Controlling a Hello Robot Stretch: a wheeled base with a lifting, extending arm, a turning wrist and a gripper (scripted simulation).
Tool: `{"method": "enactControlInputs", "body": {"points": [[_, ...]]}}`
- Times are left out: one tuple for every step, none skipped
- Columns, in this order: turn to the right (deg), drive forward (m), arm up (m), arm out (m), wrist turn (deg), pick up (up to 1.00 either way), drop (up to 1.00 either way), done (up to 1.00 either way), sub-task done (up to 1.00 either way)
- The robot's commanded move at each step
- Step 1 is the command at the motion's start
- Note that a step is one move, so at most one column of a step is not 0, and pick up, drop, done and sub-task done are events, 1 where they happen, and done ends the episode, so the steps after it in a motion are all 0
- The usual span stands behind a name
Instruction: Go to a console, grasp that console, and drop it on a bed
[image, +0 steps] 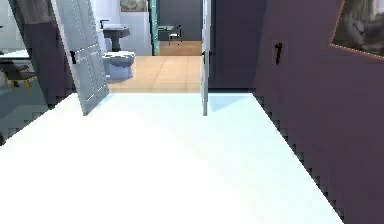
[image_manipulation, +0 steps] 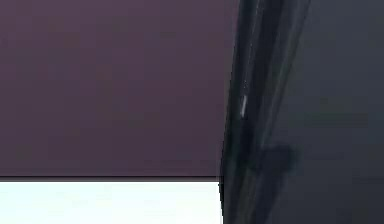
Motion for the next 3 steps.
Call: {"method": "enactControlInputs", "body": {"points": [[-9.0,0.0,0.0,0.0,0.0,0.0,0.0,0.0,0.0],[0.0,0.1,0.0,0.0,0.0,0.0,0.0,0.0,0.0],[0.0,1.0,0.0,0.0,0.0,0.0,0.0,0.0,0.0]]}}
